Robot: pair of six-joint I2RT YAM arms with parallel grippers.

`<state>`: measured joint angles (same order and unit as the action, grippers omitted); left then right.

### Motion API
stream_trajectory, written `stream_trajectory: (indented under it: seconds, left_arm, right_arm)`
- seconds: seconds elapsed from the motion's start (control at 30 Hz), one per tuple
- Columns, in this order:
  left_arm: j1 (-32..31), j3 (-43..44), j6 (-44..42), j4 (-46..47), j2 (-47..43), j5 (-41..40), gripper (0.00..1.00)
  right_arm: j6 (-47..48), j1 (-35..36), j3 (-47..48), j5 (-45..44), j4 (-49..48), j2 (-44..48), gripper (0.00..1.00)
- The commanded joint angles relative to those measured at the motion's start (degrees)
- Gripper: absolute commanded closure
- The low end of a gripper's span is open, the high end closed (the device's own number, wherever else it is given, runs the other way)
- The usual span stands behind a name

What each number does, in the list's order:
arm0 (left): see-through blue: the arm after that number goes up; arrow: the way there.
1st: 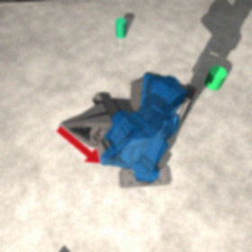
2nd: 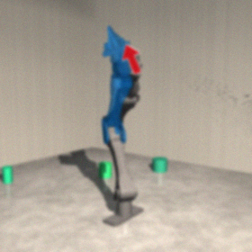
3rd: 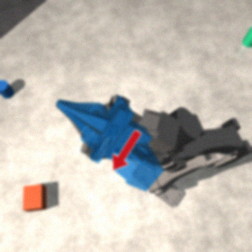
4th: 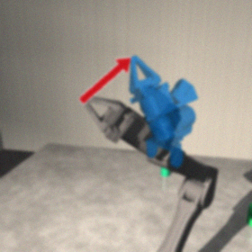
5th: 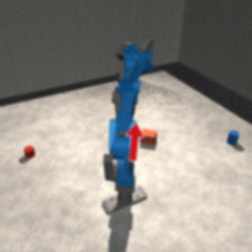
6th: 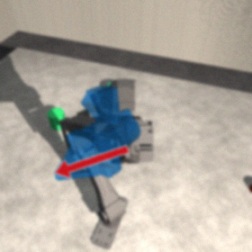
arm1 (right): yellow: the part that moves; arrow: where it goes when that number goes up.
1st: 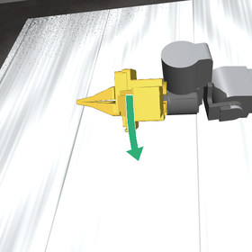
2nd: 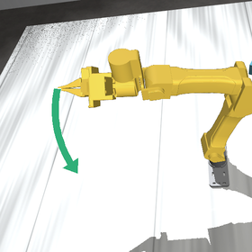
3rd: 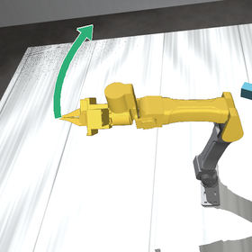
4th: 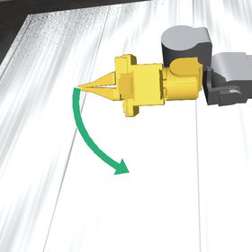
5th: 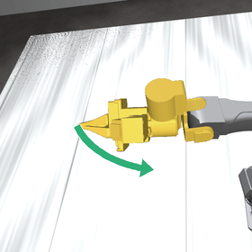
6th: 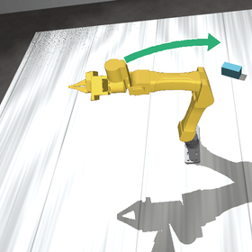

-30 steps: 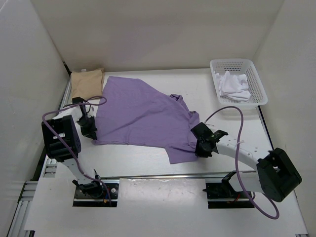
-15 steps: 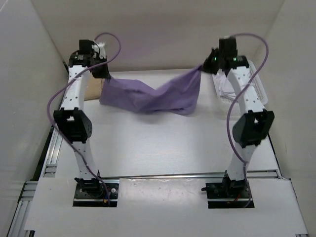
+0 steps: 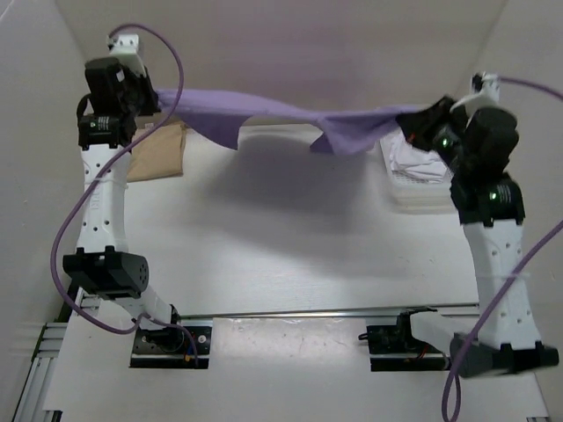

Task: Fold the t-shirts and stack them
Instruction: Flatten out the tshirt

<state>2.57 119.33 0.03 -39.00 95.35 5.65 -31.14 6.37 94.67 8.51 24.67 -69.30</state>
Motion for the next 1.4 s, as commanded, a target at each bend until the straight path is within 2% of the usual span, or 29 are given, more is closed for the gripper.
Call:
stream_trajectory:
  seconds: [0.0, 0.03, 0.07, 0.23, 0.4, 0.53, 0.63, 0.8, 0.87, 1.0, 1.1, 1.37]
  left_arm:
    - [0.2, -13.7, 0.0, -3.1, -5.8, 0.4, 0.9]
    - [0.2, -17.3, 0.0, -3.1, -7.4, 0.4, 0.9]
    - [0.2, -24.6, 0.0, -3.6, -9.2, 0.4, 0.9]
    - [-0.5, -44.9, 0.0, -6.2, -17.9, -2.8, 0.9]
    - [-2.0, -62.9, 0.0, -9.6, -18.5, -4.4, 0.9]
    - [0.9, -70.6, 0.0, -9.0, -18.0, -1.3, 0.9]
    - [2.8, -73.6, 0.0, -9.0, -18.5, -1.3, 0.9]
    - [5.6, -73.2, 0.0, -9.5, -21.4, -1.3, 0.9]
    - [6.3, -70.1, 0.0, -9.5, -21.4, -0.8, 0.9]
    - [6.3, -62.4, 0.0, -10.6, -13.6, 1.5, 0.9]
    - [6.8, -56.3, 0.0, -12.0, -6.5, 2.9, 0.9]
    - [7.9, -43.1, 0.0, -13.0, 6.5, 7.6, 0.9]
  right_arm:
    - [3.7, 1.8, -14.6, -4.5, 1.8, 8.7, 1.0]
    - [3.2, 2.3, -23.3, -7.1, 2.3, 11.6, 1.0]
    - [2.4, 3.5, -27.6, -7.7, 2.8, 17.1, 1.0]
    - [-6.9, 8.8, -52.2, -5.6, 10.2, 28.8, 1.0]
    - [-16.3, 18.0, -61.9, -9.2, 15.8, 32.8, 1.0]
    - [-21.0, 24.5, -65.7, -11.6, 15.7, 32.6, 1.0]
    - [-22.1, 26.3, -66.2, -13.1, 15.7, 30.8, 1.0]
    - [-22.7, 25.8, -62.8, -18.4, 13.9, 30.0, 1.0]
    - [-19.6, 23.5, -61.4, -19.1, 12.3, 27.7, 1.0]
    - [-12.7, 15.9, -55.6, -15.6, 9.5, 18.8, 1.0]
    - [-8.4, 12.1, -51.7, -13.8, 6.3, 8.7, 1.0]
    - [-3.2, 7.3, -42.4, -10.4, 1.7, -6.8, 1.0]
